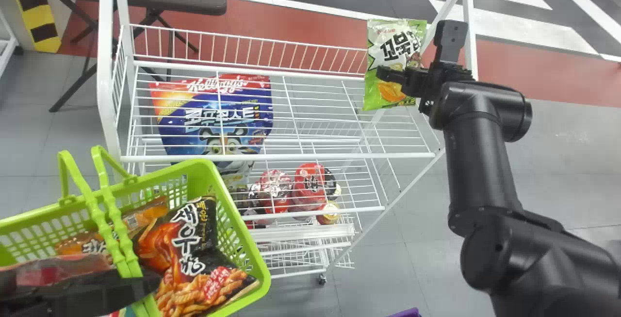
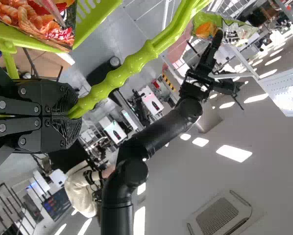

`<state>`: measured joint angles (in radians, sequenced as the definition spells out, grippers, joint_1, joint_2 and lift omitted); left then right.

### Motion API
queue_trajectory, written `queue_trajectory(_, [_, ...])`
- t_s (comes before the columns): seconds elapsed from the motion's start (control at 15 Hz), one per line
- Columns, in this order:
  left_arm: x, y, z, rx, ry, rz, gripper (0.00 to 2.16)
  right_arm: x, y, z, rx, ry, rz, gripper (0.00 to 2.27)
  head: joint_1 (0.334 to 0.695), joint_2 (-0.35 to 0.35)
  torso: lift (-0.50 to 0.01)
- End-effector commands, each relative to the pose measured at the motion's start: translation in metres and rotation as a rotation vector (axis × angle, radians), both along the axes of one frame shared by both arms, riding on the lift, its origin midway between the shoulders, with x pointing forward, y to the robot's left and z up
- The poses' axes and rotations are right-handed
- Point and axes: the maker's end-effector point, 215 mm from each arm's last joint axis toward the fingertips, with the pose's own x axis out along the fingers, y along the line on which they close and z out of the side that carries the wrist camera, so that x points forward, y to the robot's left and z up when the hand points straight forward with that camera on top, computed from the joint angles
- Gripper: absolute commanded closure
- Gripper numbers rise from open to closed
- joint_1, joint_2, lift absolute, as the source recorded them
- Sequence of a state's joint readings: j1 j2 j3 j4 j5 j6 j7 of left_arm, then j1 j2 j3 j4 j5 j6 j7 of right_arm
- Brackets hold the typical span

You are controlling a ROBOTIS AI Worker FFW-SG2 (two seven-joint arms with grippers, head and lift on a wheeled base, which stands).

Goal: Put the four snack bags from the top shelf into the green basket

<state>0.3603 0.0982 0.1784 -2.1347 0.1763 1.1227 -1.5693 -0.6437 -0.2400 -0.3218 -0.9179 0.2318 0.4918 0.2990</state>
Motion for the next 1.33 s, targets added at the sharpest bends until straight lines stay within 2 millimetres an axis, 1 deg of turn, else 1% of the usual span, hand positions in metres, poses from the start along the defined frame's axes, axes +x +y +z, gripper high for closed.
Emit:
queue_trajectory(0.0, [0.001, 0.000, 0.000, -0.009, 0.001, -0.005, 2.15, 0.004, 0.000, -0.003, -0.002, -0.002, 0.006, 0.58, 0.695, -0.350, -0.003])
queue_trajectory(0.07, [0.001, 0.001, -0.002, -0.010, 0.006, -0.004, 2.15, 0.005, 0.000, -0.001, -0.004, -0.006, 0.007, 0.92, 0.695, -0.350, -0.003])
queue_trajectory(0.2, [0.002, 0.001, -0.001, -0.009, 0.001, -0.004, 2.15, 0.005, -0.001, -0.002, -0.004, -0.001, -0.003, 2.09, 0.695, -0.350, -0.003])
queue_trajectory(0.27, [0.001, 0.001, -0.001, -0.010, 0.004, -0.004, 2.15, 0.002, -0.005, -0.004, -0.002, -0.002, -0.018, 2.25, 0.695, -0.350, -0.003])
queue_trajectory(0.33, [0.001, 0.001, -0.002, -0.009, 0.004, -0.003, 2.15, -0.001, -0.005, -0.008, 0.012, -0.003, -0.021, 2.25, 0.695, -0.350, -0.003])
queue_trajectory(0.4, [0.002, 0.002, -0.002, -0.008, 0.005, 0.000, 2.15, -0.006, -0.010, -0.012, 0.023, -0.002, -0.035, 2.25, 0.695, -0.350, -0.003])
queue_trajectory(0.6, [0.001, 0.005, -0.002, -0.012, 0.008, 0.006, 2.15, -0.014, -0.011, -0.006, 0.060, -0.024, -0.041, 2.25, 0.695, -0.350, -0.003])
queue_trajectory(0.67, [0.001, 0.005, -0.002, -0.013, 0.008, 0.007, 2.15, -0.022, -0.016, -0.004, 0.078, -0.026, -0.052, 2.25, 0.695, -0.350, -0.003])
queue_trajectory(0.8, [0.001, 0.006, -0.001, -0.013, 0.006, 0.008, 2.15, -0.039, -0.007, 0.006, 0.143, -0.032, -0.045, 2.25, 0.695, -0.350, -0.003])
queue_trajectory(0.87, [0.002, 0.007, -0.001, -0.011, 0.004, 0.011, 2.15, -0.050, 0.003, 0.013, 0.185, -0.028, -0.035, 2.25, 0.695, -0.350, -0.003])
queue_trajectory(0.93, [0.002, 0.007, -0.001, -0.011, 0.003, 0.012, 2.15, -0.064, 0.021, 0.018, 0.241, -0.013, -0.007, 2.25, 0.695, -0.350, -0.003])
queue_trajectory(1.0, [0.002, 0.007, -0.001, -0.011, 0.003, 0.012, 2.15, -0.078, 0.032, 0.026, 0.278, -0.010, 0.011, 2.25, 0.695, -0.350, -0.003])
queue_trajectory(1.2, [0.008, 0.007, 0.005, -0.010, -0.011, 0.011, 2.15, -0.131, 0.100, 0.036, 0.422, 0.090, 0.119, 2.25, 0.695, -0.350, -0.003])
queue_trajectory(1.27, [0.010, 0.007, 0.006, -0.008, -0.012, 0.011, 2.15, -0.154, 0.128, 0.038, 0.467, 0.142, 0.166, 2.25, 0.695, -0.350, -0.003])
